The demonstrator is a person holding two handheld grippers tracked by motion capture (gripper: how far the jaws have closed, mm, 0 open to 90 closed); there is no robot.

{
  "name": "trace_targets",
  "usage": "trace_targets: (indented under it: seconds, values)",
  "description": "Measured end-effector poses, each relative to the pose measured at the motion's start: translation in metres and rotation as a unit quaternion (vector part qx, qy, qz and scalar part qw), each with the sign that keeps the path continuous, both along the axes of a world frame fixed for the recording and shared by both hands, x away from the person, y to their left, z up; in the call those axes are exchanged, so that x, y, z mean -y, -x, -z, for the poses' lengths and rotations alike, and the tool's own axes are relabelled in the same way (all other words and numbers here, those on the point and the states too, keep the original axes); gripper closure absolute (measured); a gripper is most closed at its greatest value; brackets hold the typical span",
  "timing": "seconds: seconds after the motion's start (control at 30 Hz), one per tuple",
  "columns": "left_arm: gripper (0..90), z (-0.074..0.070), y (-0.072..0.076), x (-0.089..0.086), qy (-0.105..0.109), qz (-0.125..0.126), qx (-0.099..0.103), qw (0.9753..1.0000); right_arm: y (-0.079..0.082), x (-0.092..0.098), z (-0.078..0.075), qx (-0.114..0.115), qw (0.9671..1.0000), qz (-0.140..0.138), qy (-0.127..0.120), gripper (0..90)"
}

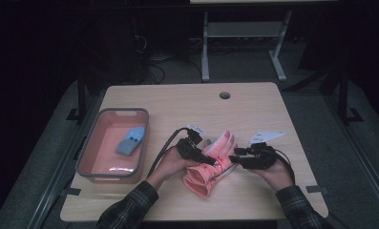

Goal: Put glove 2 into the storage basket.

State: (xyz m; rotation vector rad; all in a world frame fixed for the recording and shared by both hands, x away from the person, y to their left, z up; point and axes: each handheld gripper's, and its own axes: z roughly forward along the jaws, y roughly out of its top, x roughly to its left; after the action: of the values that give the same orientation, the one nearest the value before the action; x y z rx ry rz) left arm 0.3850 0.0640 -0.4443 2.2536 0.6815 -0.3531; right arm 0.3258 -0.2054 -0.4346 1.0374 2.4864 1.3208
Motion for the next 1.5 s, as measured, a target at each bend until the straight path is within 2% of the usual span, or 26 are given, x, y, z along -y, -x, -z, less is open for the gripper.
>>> trace_targets:
  seconds: [0.07, 0.13, 0.2, 0.23, 0.27, 0.43, 0.47, 0.5, 0.53, 0.63, 0.67, 0.77, 0.8, 0.87, 0.93, 1.03, 1.13, 1.17, 1.2, 1.23, 1.3, 1.37, 1.4, 1.43, 1.47, 1.5]
  values:
    - [61.2, -0.011, 0.002, -0.004, 0.002, 0.002, 0.011, 0.9999, -0.001, 0.015, 0.003, 0.0, 0.9995, 0.03, 0.0, 41.3]
    - [61.6, -0.022, 0.003, -0.01, 0.01, -0.009, 0.021, 0.9997, -0.003, 0.028, 0.011, 0.006, 0.9971, 0.072, 0.024, 31.1]
    - [61.6, -0.03, 0.003, -0.017, 0.013, -0.018, 0.028, 0.9994, -0.008, 0.033, 0.016, 0.005, 0.9947, 0.094, 0.041, 26.9]
    - [61.7, -0.03, 0.003, -0.017, 0.013, -0.018, 0.028, 0.9994, -0.008, 0.033, 0.016, 0.005, 0.9947, 0.094, 0.041, 26.9]
    - [61.7, -0.035, 0.002, -0.021, 0.015, -0.023, 0.032, 0.9991, -0.012, 0.034, 0.022, 0.0, 0.9916, 0.113, 0.061, 23.9]
    - [61.6, -0.058, 0.001, -0.046, 0.024, -0.055, 0.047, 0.9971, -0.018, 0.035, 0.031, 0.002, 0.9883, 0.127, 0.084, 19.4]
    - [61.5, -0.058, 0.001, -0.046, 0.024, -0.055, 0.047, 0.9971, -0.018, 0.035, 0.031, 0.002, 0.9883, 0.127, 0.084, 19.4]
    - [61.5, -0.068, 0.001, -0.055, 0.018, -0.063, 0.053, 0.9965, -0.018, 0.036, 0.035, 0.006, 0.9871, 0.131, 0.091, 19.1]
    - [61.5, -0.068, 0.001, -0.055, 0.018, -0.063, 0.053, 0.9965, -0.018, 0.036, 0.035, 0.006, 0.9871, 0.131, 0.091, 19.1]
    - [61.3, -0.082, 0.001, -0.071, 0.016, -0.077, 0.065, 0.9948, -0.02, 0.037, 0.041, 0.005, 0.9856, 0.132, 0.105, 16.5]
    - [61.3, -0.09, 0.001, -0.08, 0.013, -0.085, 0.072, 0.9937, -0.021, 0.038, 0.044, 0.002, 0.9867, 0.13, 0.098, 14.5]
    - [61.3, -0.101, 0.001, -0.094, 0.004, -0.1, 0.081, 0.9917, -0.022, 0.04, 0.046, 0.007, 0.9873, 0.127, 0.094, 13.4]
    - [61.3, -0.101, 0.001, -0.094, 0.004, -0.1, 0.081, 0.9917, -0.022, 0.04, 0.046, 0.007, 0.9873, 0.127, 0.094, 13.4]
    - [61.3, -0.108, 0.0, -0.103, 0.001, -0.108, 0.084, 0.9906, -0.022, 0.041, 0.048, 0.013, 0.9878, 0.127, 0.088, 12.7]
    - [61.3, -0.117, 0.0, -0.118, -0.001, -0.122, 0.091, 0.9884, -0.022, 0.041, 0.048, 0.012, 0.9878, 0.128, 0.088, 12.7]
    - [61.3, -0.123, 0.0, -0.128, -0.003, -0.128, 0.094, 0.9872, -0.022, 0.041, 0.048, 0.012, 0.9878, 0.128, 0.088, 12.7]
    - [61.2, -0.135, 0.002, -0.151, -0.004, -0.15, 0.1, 0.9835, -0.022, 0.041, 0.048, 0.012, 0.9878, 0.128, 0.088, 12.7]
    - [61.1, -0.135, 0.002, -0.151, -0.004, -0.15, 0.1, 0.9835, -0.022, 0.041, 0.048, 0.012, 0.9878, 0.128, 0.088, 12.7]
    - [61.1, -0.138, 0.002, -0.158, -0.006, -0.156, 0.102, 0.9824, -0.022, 0.041, 0.048, 0.012, 0.9878, 0.128, 0.088, 12.7]
    - [61.1, -0.141, 0.001, -0.169, -0.007, -0.169, 0.104, 0.9801, -0.022, 0.041, 0.048, 0.013, 0.9878, 0.128, 0.088, 12.6]
    - [61.0, -0.143, 0.001, -0.176, -0.006, -0.175, 0.103, 0.9791, -0.022, 0.041, 0.048, 0.012, 0.9878, 0.128, 0.088, 12.6]
    - [60.9, -0.145, 0.0, -0.189, -0.005, -0.189, 0.104, 0.9764, -0.022, 0.041, 0.048, 0.012, 0.9878, 0.128, 0.088, 12.6]
    - [60.9, -0.145, -0.002, -0.203, -0.003, -0.202, 0.101, 0.9741, -0.022, 0.041, 0.048, 0.012, 0.9877, 0.128, 0.088, 12.6]
    - [60.9, -0.145, -0.002, -0.203, -0.003, -0.202, 0.101, 0.9741, -0.022, 0.041, 0.048, 0.012, 0.9877, 0.128, 0.088, 12.6]
    - [60.9, -0.145, -0.002, -0.211, -0.003, -0.213, 0.1, 0.972, -0.022, 0.041, 0.048, 0.012, 0.9878, 0.128, 0.088, 12.7]
    - [60.8, -0.142, -0.004, -0.221, -0.006, -0.228, 0.097, 0.9688, -0.022, 0.041, 0.048, 0.011, 0.9877, 0.129, 0.088, 12.7]
